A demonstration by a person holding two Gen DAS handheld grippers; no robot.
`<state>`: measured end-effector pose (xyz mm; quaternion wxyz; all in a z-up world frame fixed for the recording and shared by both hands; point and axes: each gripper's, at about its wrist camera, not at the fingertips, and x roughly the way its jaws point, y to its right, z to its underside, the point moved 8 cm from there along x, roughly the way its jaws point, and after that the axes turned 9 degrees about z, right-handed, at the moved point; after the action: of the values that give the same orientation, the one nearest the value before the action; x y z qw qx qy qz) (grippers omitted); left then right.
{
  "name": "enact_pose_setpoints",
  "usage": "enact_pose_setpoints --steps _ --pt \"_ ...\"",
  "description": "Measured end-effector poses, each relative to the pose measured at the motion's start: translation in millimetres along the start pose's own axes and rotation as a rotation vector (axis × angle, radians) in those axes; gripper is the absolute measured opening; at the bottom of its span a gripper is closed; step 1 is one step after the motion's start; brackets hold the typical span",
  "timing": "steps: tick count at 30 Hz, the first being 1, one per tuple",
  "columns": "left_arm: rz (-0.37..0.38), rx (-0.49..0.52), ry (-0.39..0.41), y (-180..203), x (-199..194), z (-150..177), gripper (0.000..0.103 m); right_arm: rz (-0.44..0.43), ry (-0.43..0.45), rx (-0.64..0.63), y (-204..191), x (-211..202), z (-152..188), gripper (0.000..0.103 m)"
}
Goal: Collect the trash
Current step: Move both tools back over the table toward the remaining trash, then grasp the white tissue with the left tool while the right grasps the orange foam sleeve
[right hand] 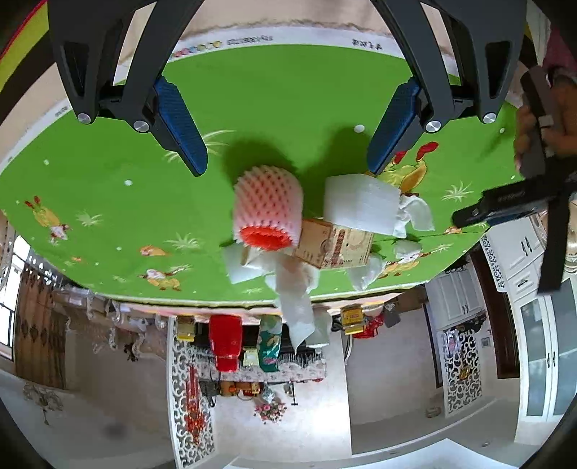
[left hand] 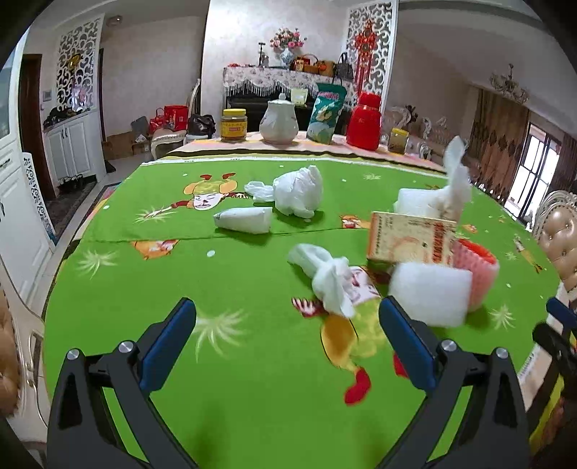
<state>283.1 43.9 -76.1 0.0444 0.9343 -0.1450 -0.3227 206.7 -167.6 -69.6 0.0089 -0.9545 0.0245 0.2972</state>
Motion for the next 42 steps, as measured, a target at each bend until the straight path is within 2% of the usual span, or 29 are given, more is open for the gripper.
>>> enact_pose_setpoints --steps 4,10,14,16,18,19,20,21,22,30,39,41,42 --pt "0.012 0.023 -0.036 10.1 27.9 -15.3 0.097 0.028 -0.024 -0.027 -6.2 12.4 -5.7 0.084" --pt "-0.026 0.032 -0.143 19.5 79.7 -20.6 0.075 0.028 -0.04 -0.036 -10.8 24.2 -12.2 0.082" --pt "-0.025 -0.006 -0.2 15.9 107.1 -13.3 0.071 0.017 -0.062 -0.032 -10.2 30.6 -6.1 0.082" --pt "-0.006 -0.019 -0.21 15.2 115.6 -10.8 0.071 0.015 -0.071 -0.028 -8.4 33.9 -5.2 0.082" --pt "0.039 -0.027 -0.212 20.1 121.2 -8.5 0.066 0.018 -0.082 -0.023 -6.4 37.8 -4.9 0.082" --pt "0.054 -0.02 -0.213 21.8 122.1 -6.8 0.056 0.022 -0.086 -0.024 -6.0 39.9 -4.8 0.082" --pt "0.073 -0.014 -0.221 24.5 123.6 -4.6 0.041 0.028 -0.092 -0.028 -5.0 43.1 -4.9 0.082" --pt "0.119 -0.017 -0.223 28.9 122.5 -3.6 0.032 0.034 -0.101 -0.032 -3.4 47.2 -5.0 0.082" --pt "0.137 -0.016 -0.207 31.2 118.8 -4.5 0.03 0.038 -0.109 -0.032 -2.2 50.5 -5.3 0.082" --pt "0.226 -0.055 -0.095 25.2 94.6 -13.2 0.029 0.066 -0.159 -0.012 7.2 81.9 -14.2 0.082" --pt "0.197 -0.014 -0.024 24.9 82.7 -23.4 0.029 0.083 -0.226 0.006 9.3 125.8 -13.6 0.082" --pt "0.198 -0.006 -0.019 25.8 82.1 -23.9 0.029 0.075 -0.235 0.005 7.0 128.8 -10.8 0.076" --pt "0.198 -0.006 -0.019 26.1 82.1 -24.1 0.029 0.065 -0.232 0.006 5.8 128.3 -11.2 0.063"
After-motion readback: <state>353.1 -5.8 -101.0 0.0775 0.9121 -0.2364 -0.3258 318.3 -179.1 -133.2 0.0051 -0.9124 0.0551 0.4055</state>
